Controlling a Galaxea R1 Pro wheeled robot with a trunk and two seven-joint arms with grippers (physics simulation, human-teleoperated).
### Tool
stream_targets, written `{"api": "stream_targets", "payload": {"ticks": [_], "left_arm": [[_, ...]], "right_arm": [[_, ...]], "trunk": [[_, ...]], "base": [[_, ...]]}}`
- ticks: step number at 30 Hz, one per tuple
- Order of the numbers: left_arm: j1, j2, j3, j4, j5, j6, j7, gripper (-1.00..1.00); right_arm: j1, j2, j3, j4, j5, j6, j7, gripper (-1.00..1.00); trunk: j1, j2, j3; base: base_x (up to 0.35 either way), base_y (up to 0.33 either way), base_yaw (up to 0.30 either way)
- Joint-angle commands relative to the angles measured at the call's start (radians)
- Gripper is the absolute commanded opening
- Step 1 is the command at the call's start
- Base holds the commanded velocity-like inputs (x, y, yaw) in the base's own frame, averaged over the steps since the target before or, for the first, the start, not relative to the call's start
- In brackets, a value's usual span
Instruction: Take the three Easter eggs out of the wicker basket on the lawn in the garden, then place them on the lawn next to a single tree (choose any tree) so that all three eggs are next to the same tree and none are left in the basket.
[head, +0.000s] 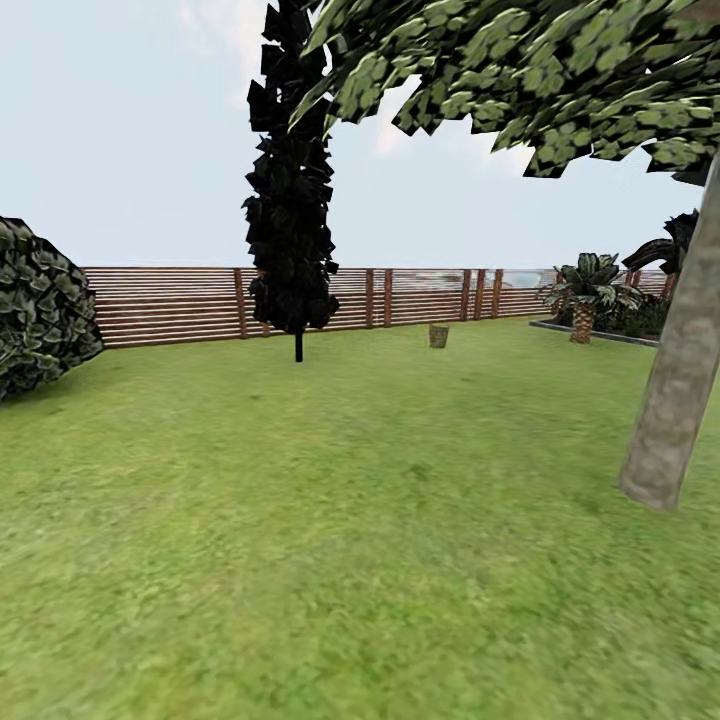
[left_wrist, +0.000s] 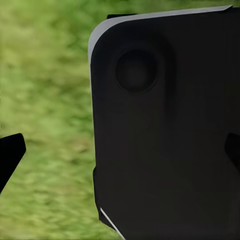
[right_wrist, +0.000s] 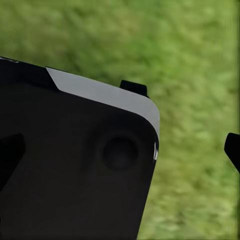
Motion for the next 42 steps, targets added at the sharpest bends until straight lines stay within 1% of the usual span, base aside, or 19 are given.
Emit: {"api": "stream_targets", "payload": {"ticks": [1, 4, 6, 8, 13, 19, 22, 27, 32, 37, 42], "left_arm": [[0.001, 0.000, -0.002, -0.002, -0.001, -0.002, 0.001, 1.00], [0.001, 0.001, -0.002, -0.002, -0.001, -0.002, 0.001, 1.00], [0.001, 0.001, -0.002, -0.002, 0.000, -0.002, 0.001, 1.00], [0.001, 0.001, -0.001, -0.002, 0.000, -0.002, 0.001, 1.00], [0.001, 0.001, 0.000, -0.001, -0.001, -0.003, 0.000, 1.00], [0.001, 0.000, -0.004, -0.001, -0.002, -0.002, -0.001, 1.00], [0.001, 0.000, -0.003, -0.001, -0.001, 0.001, -0.001, 1.00], [0.001, 0.002, -0.002, -0.002, 0.001, 0.001, -0.001, 1.00], [0.001, 0.003, -0.002, -0.004, 0.002, 0.000, 0.001, 1.00], [0.001, 0.002, -0.002, -0.004, 0.002, 0.000, 0.001, 1.00], [0.001, 0.002, -0.002, -0.012, 0.002, 0.000, 0.001, 1.00]], "right_arm": [[-0.002, 0.000, 0.004, 0.004, 0.002, -0.007, 0.000, 1.00], [-0.001, 0.000, 0.004, -0.006, 0.006, -0.007, -0.001, 1.00], [-0.002, -0.002, 0.001, -0.042, 0.002, -0.008, -0.001, 1.00], [-0.002, -0.003, 0.000, -0.052, 0.002, -0.006, 0.000, 1.00], [-0.002, -0.004, 0.001, -0.057, 0.002, -0.007, 0.000, 1.00], [-0.002, -0.007, 0.010, -0.053, 0.011, -0.006, 0.000, 1.00], [-0.001, -0.012, 0.012, -0.052, 0.015, -0.006, 0.003, 1.00], [-0.002, -0.008, 0.017, -0.048, 0.018, -0.007, 0.005, 1.00], [-0.002, -0.011, 0.011, -0.047, 0.009, -0.006, 0.008, 1.00], [-0.002, -0.010, 0.011, -0.003, 0.009, -0.007, 0.007, 1.00], [-0.002, -0.011, 0.010, 0.000, 0.009, -0.007, 0.007, 1.00]], "trunk": [[0.000, -0.001, -0.001], [0.000, -0.001, -0.001], [0.000, -0.001, -0.001], [0.000, -0.001, -0.001], [0.000, -0.001, -0.001], [0.000, -0.001, -0.001], [0.000, -0.001, -0.001], [0.000, -0.001, -0.001], [0.000, -0.001, -0.001], [0.000, -0.001, -0.001], [0.000, -0.001, -0.001]], "base": [[0.045, 0.000, -0.001], [0.020, 0.000, -0.001], [0.004, 0.000, 0.000], [0.001, 0.000, 0.000], [0.000, 0.000, 0.000], [0.027, 0.000, 0.000], [0.253, 0.000, 0.000], [0.322, 0.000, 0.000], [0.333, 0.000, 0.000], [0.334, 0.000, 0.000], [0.334, 0.000, 0.000]]}}
